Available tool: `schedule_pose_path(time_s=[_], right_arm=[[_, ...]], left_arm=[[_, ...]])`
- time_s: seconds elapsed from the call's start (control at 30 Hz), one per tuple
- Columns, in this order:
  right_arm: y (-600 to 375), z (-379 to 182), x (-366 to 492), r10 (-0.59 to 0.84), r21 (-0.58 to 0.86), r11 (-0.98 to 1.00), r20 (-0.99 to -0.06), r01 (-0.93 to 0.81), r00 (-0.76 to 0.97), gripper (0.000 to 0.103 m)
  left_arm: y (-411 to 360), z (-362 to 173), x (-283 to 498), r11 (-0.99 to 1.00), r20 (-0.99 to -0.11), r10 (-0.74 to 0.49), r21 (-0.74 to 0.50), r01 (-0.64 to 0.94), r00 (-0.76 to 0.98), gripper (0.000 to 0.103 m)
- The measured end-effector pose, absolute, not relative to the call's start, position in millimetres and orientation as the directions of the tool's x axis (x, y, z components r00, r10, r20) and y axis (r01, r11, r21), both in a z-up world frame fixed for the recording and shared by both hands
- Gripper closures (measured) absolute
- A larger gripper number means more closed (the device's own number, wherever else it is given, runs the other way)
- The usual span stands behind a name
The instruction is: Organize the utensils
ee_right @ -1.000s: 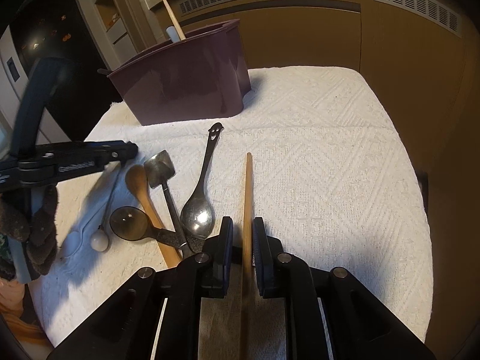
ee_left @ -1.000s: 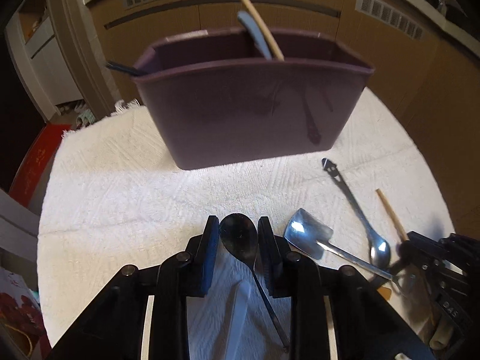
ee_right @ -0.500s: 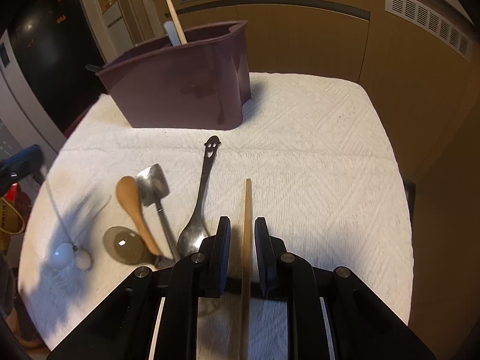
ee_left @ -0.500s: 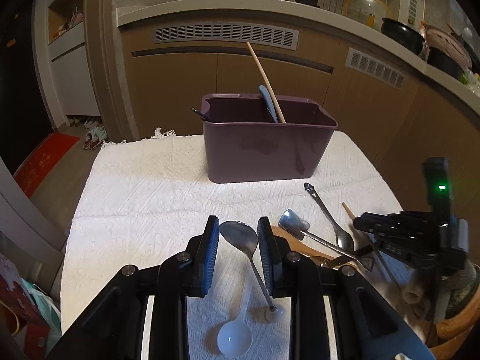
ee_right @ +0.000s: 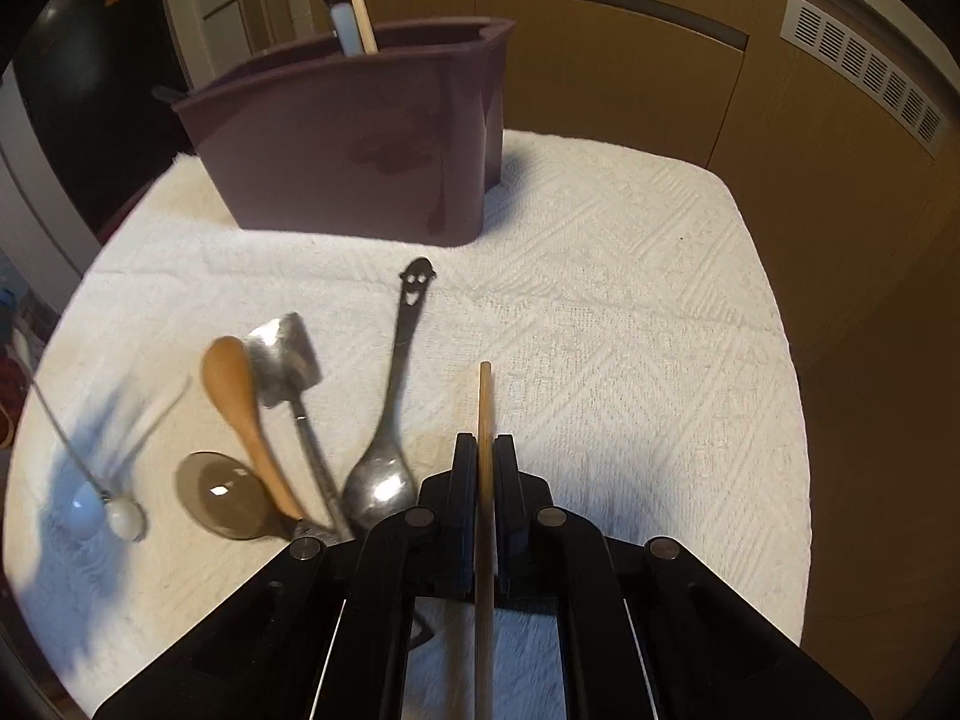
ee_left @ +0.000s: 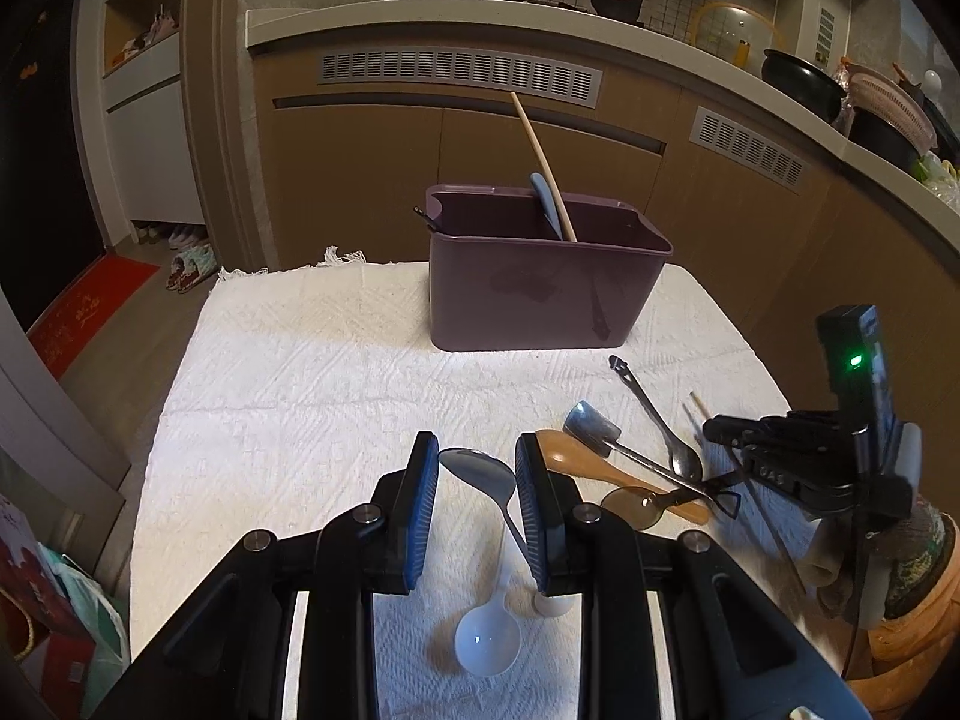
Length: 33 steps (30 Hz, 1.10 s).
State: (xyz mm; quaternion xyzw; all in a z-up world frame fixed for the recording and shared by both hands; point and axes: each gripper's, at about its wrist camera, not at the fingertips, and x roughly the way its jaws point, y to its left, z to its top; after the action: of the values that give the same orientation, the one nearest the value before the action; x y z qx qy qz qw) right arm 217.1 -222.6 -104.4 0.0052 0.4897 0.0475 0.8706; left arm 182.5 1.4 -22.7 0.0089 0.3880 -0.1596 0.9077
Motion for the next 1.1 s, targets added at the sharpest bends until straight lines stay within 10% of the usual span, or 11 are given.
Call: schedule_pose_path(time_s=[0.63, 0.97, 1.1], right_arm=[[-205.1, 12.3, 147.6, 0.208, 0.098, 0.976, -0.659, -0.192, 0.723, 0.098], [-217.6, -47.0, 170.4, 0.181, 0.111, 0.983, -0.749, -0.148, 0.637, 0.097], [-219.9, -62.1, 180.5, 0.186, 0.126, 0.982, -0.763, -0.139, 0.619, 0.097]], left_arm=[[12.3, 17.4, 167.3, 0.955, -0.649, -0.275, -0.098, 0.280, 0.709, 0.093], [-7.9, -55.1, 236.0, 0.932, -0.826, -0.296, -0.140, 0.333, 0.479, 0.050], [-33.2, -75.2, 269.1, 0.930, -0.852, -0.272, -0.113, 0.350, 0.448, 0.050]])
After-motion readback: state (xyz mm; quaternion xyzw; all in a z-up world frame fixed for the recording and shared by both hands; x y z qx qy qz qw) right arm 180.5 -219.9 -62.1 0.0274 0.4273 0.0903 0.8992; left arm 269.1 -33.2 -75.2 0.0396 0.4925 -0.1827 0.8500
